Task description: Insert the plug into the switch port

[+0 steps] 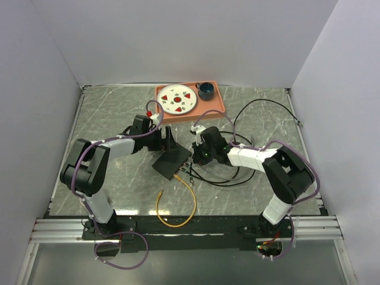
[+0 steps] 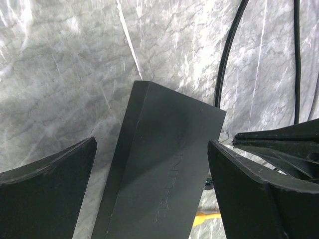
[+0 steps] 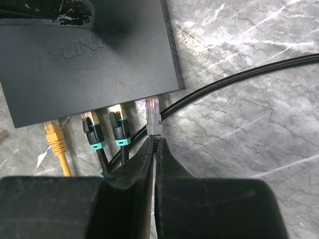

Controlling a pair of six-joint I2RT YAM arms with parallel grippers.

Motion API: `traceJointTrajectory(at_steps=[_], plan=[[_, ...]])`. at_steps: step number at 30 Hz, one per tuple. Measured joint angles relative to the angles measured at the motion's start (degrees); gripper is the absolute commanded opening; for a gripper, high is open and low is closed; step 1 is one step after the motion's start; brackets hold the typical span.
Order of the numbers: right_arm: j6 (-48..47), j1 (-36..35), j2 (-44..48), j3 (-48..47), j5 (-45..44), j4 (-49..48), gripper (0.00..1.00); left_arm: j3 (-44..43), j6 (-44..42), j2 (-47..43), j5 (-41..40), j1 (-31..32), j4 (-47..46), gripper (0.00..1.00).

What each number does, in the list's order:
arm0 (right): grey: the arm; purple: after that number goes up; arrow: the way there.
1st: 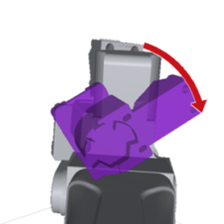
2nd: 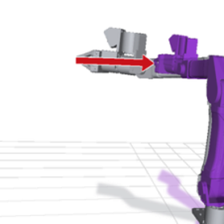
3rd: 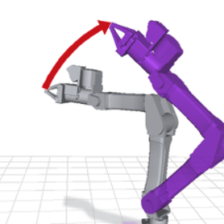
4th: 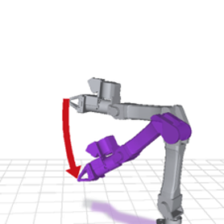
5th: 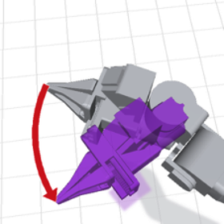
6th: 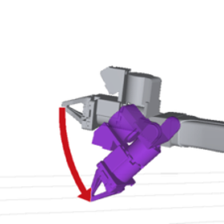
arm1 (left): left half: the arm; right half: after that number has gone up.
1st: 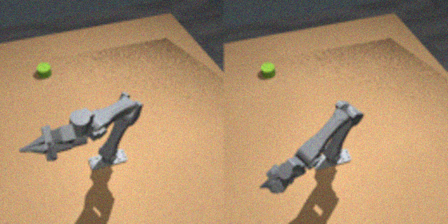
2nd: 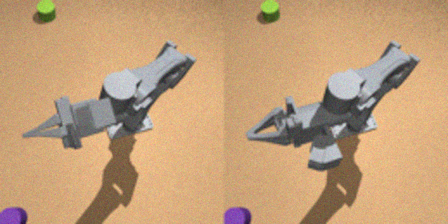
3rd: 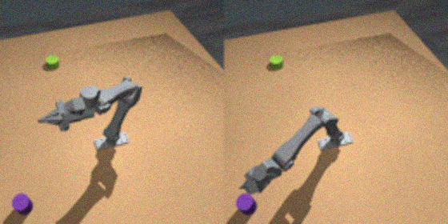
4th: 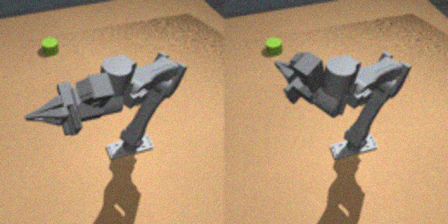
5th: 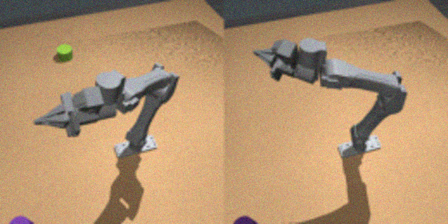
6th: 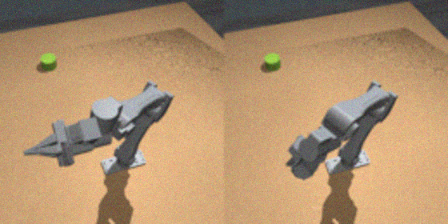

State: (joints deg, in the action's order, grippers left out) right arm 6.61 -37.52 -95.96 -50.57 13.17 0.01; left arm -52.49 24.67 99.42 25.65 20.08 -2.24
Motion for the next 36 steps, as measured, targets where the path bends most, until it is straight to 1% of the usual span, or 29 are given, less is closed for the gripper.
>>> traceJointTrajectory(at_steps=[5,10,13,14,16,19,22,26,27,28,29,31,33,36], plan=[[0.0,0.0,1.3,0.2,-0.1,0.2,0.0,0.4,0.0,-1.6,-0.7,0.0,-0.5,0.97],[0.0,0.0,4.0,0.3,0.0,0.6,0.0,2.4,0.0,-8.9,-3.0,0.0,-1.8,0.97],[0.0,0.0,6.3,0.3,0.0,0.6,0.0,4.5,0.0,-14.3,-2.7,0.0,-4.3,0.99],[0.0,0.0,6.9,0.3,0.1,0.6,0.0,5.1,0.0,-15.7,-2.0,0.0,-5.1,0.99],[0.1,0.0,8.3,0.3,0.5,0.6,0.0,6.0,-0.1,-17.6,0.5,0.0,-7.3,0.94],[0.4,0.1,10.5,0.3,1.6,0.5,0.0,6.9,-0.1,-18.1,6.1,0.1,-10.8,0.88],[0.4,0.1,12.6,0.3,2.5,0.4,0.0,7.9,-0.3,-18.0,10.3,0.4,-12.3,0.89],[-0.4,-0.2,13.4,0.3,3.1,0.5,0.0,8.5,-0.5,-17.8,12.1,0.9,-12.7,0.9],[-1.0,-0.5,13.2,0.3,2.8,0.9,0.05,8.5,-0.5,-17.8,12.0,1.0,-12.7,0.91],[-1.7,-1.1,13.1,0.3,2.1,1.4,0.27,8.5,-0.6,-17.8,11.9,1.0,-12.7,0.93],[-2.3,-2.4,12.9,0.2,0.7,1.9,0.35,8.5,-0.6,-17.8,11.6,1.0,-12.6,0.93],[-4.2,-6.0,12.0,-0.3,-2.2,2.8,0.45,8.6,-0.6,-17.8,10.2,1.0,-12.4,0.93],[-6.3,-9.9,10.5,-1.2,-5.1,3.8,0.48,8.6,-0.5,-17.8,8.8,0.7,-12.0,0.93],[-8.2,-13.8,7.9,-2.5,-7.6,4.6,0.48,9.2,-0.2,-17.8,6.7,0.2,-11.3,0.93]])
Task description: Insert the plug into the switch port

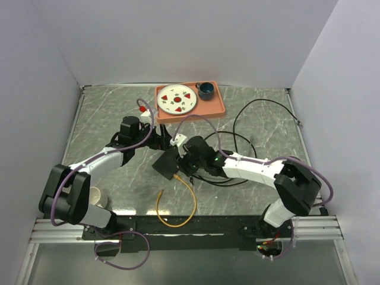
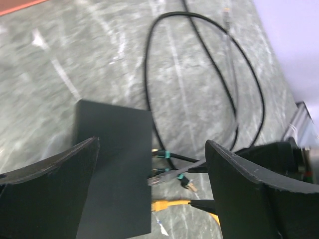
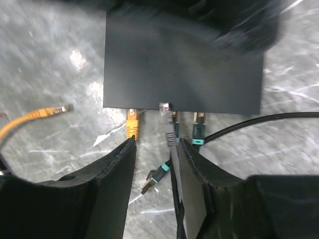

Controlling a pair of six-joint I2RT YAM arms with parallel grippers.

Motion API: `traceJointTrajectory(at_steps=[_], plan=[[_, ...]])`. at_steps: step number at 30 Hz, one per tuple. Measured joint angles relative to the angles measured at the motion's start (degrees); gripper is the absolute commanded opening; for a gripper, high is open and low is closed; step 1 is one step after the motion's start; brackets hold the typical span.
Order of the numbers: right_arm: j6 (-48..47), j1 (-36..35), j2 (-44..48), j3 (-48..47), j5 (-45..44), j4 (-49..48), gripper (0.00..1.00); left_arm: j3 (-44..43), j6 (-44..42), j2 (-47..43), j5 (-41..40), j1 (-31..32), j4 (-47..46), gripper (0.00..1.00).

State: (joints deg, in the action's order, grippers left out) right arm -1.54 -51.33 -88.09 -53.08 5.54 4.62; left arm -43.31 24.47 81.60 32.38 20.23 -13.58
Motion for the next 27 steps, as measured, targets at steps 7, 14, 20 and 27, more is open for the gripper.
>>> traceJointTrajectory(at_steps=[7,14,20,27], plan=[[-1.9,-1.9,-4.0,-0.2,-6.3,0.9,0.49,1.3,0.9,0.0,-2.9,-2.5,1.9,0.92],[-2.4,-2.9,-6.5,-0.2,-11.0,0.9,0.47,2.7,2.3,0.0,-3.8,-4.5,2.2,0.92],[-2.6,-3.1,-8.5,-0.3,-13.0,0.4,0.0,2.8,2.4,0.0,-3.8,-5.2,2.3,0.91],[-2.6,-3.2,-8.2,-0.3,-14.6,-0.3,0.0,4.2,2.3,-0.6,-1.6,-5.2,0.2,0.9]])
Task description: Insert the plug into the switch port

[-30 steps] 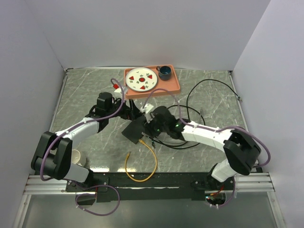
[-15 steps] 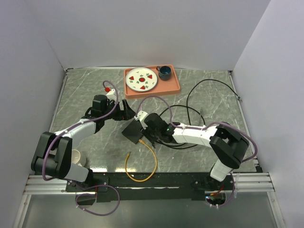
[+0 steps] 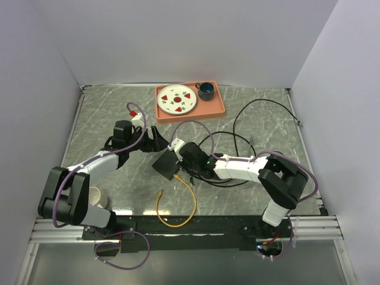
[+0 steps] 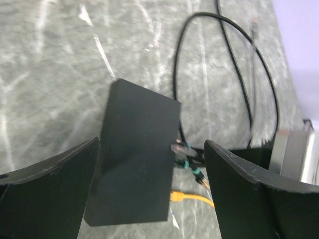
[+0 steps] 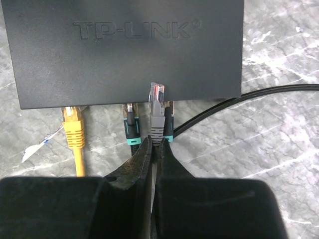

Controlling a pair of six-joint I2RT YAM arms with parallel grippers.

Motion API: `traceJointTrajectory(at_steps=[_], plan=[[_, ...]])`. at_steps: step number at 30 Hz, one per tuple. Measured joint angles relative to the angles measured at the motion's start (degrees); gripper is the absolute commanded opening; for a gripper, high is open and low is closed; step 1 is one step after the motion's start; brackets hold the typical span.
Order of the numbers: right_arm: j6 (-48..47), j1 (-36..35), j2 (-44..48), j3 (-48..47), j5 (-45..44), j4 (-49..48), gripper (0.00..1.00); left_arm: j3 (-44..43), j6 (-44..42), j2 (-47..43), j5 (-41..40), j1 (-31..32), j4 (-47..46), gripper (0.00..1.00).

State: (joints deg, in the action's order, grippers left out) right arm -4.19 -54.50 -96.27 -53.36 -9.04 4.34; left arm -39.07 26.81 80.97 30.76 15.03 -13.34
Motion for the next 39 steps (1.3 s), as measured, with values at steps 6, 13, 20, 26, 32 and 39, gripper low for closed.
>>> traceJointTrajectory(at_steps=[6,13,20,26,32,39], plan=[[0.0,2.2,5.6,0.5,3.1,0.0,0.0,4.1,1.0,-4.1,5.9,0.0,-6.2,0.88],[0.9,14.3,18.4,3.6,22.4,-2.9,0.0,9.1,5.9,-8.9,15.6,0.5,-21.7,0.86],[0.8,16.5,18.5,3.6,42.0,-3.5,0.0,9.4,8.8,-9.6,20.1,4.3,-29.2,0.82],[1.4,16.5,18.3,3.6,49.5,-3.5,0.0,7.9,8.8,-9.4,20.4,7.5,-29.2,0.75],[2.3,17.4,18.8,3.6,52.4,-3.8,0.0,7.6,8.8,-8.5,20.5,8.1,-29.3,0.64],[3.7,19.1,20.3,3.9,53.5,-4.9,0.0,7.5,8.6,-7.8,21.2,8.8,-29.2,0.52]])
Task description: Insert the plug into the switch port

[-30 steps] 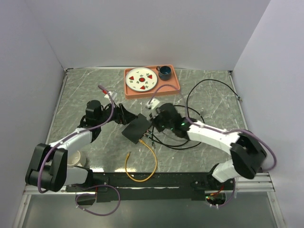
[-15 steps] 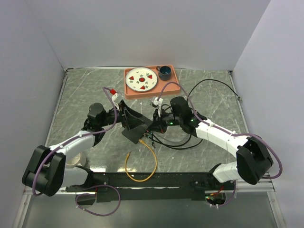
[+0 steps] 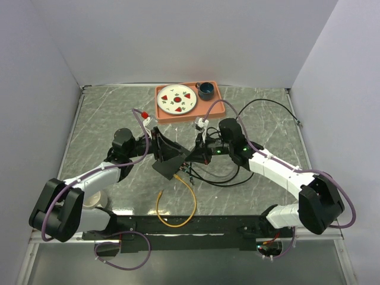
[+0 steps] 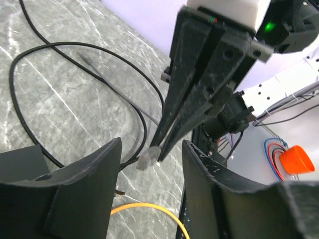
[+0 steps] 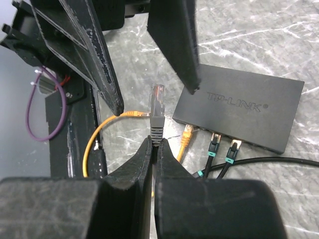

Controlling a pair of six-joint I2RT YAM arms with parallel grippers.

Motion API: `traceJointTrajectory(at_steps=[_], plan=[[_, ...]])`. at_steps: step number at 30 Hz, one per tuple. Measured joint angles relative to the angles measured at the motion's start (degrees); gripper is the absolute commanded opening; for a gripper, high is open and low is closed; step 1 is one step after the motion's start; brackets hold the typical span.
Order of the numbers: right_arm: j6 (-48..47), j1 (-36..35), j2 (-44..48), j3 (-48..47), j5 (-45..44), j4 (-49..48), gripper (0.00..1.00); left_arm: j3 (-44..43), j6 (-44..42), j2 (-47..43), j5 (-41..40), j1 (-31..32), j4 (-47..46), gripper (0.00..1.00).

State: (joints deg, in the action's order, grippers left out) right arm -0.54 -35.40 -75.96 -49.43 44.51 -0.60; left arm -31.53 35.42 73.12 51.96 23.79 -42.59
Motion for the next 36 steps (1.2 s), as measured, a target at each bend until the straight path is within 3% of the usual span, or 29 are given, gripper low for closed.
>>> traceJointTrajectory(at_steps=[7,8,11,15,16,18,19,22,29,36], plan=[[2.0,1.2,0.3,0.0,1.5,-1.8,0.0,0.0,0.0,1.1,1.1,0.7,-0.7,0.33],[2.3,1.3,0.3,0.0,1.6,-2.0,0.0,-0.1,0.1,1.3,1.2,0.8,-0.7,0.19],[2.6,1.3,0.3,0.0,2.0,-2.2,0.0,-0.7,0.3,1.9,1.6,1.1,-0.7,0.01],[2.6,1.6,0.3,0.0,2.2,-2.4,0.02,-1.2,0.5,2.0,1.7,1.2,-0.9,0.01],[2.6,1.6,0.3,0.0,2.2,-2.4,0.22,-1.3,0.7,2.0,1.6,1.2,-0.7,0.01],[2.6,1.6,0.3,0.0,1.6,-2.2,0.43,-1.8,1.0,2.1,0.9,1.2,0.7,0.01],[2.6,1.6,0.3,0.0,0.8,-2.0,0.63,-2.4,1.2,2.1,0.4,1.4,1.9,0.01],[2.6,1.3,0.5,0.0,-3.8,-0.9,0.81,-5.0,1.5,2.1,-2.5,1.7,5.4,0.01],[1.2,-4.5,5.4,0.6,-22.7,0.6,0.8,-13.2,0.5,1.9,-11.2,2.2,20.2,0.01],[-0.4,-8.9,7.4,1.0,-36.8,0.2,0.76,-15.9,0.2,1.9,-15.1,2.2,28.7,0.01]])
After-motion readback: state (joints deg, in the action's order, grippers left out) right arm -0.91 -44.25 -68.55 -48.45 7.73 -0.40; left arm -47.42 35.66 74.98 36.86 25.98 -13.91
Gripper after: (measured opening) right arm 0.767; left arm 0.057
